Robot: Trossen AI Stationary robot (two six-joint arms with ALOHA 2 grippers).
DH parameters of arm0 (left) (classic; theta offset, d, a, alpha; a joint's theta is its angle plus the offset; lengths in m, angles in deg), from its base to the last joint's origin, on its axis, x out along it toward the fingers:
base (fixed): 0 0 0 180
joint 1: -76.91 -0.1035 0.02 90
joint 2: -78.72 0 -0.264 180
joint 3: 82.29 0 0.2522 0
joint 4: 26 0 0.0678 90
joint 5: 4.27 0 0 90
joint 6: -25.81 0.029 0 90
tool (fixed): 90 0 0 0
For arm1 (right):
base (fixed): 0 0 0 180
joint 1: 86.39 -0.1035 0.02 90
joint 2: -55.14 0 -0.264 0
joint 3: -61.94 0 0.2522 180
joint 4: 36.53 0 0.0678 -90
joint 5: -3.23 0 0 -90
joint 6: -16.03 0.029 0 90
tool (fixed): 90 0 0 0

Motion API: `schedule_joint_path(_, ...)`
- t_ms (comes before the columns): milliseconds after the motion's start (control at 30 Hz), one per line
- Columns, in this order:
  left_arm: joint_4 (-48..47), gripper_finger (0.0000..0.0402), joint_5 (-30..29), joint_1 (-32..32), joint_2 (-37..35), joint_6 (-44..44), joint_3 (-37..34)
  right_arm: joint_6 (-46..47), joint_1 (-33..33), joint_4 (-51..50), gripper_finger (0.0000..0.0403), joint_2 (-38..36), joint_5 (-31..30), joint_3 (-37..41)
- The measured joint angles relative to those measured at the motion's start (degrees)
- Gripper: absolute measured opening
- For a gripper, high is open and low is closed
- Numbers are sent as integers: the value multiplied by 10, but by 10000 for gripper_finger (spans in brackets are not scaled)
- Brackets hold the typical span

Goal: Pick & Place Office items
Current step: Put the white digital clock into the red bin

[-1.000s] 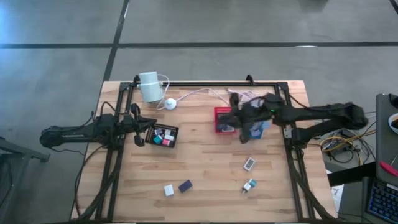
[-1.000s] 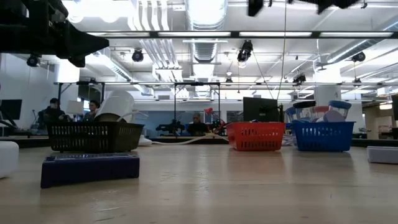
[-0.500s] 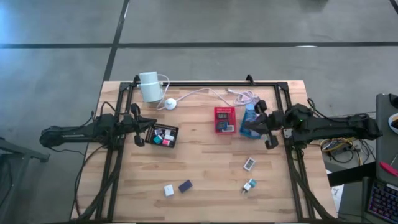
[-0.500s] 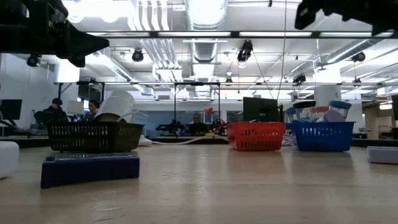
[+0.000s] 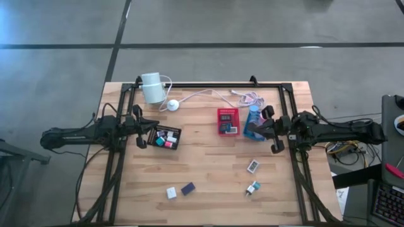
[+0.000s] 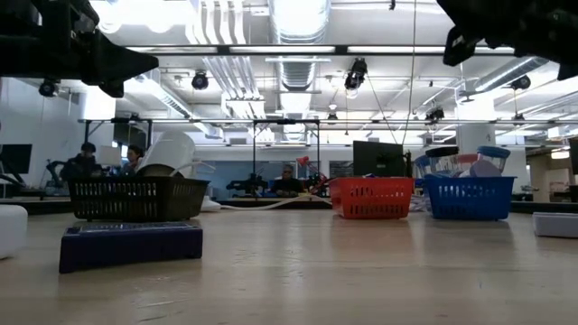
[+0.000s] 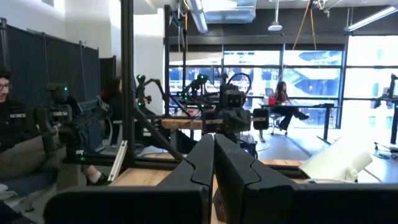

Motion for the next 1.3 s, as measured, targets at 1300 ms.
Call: schedule_joint_path(1300,0,12,0,0,0,0,0,19,-1,-158,8,-2,2,24)
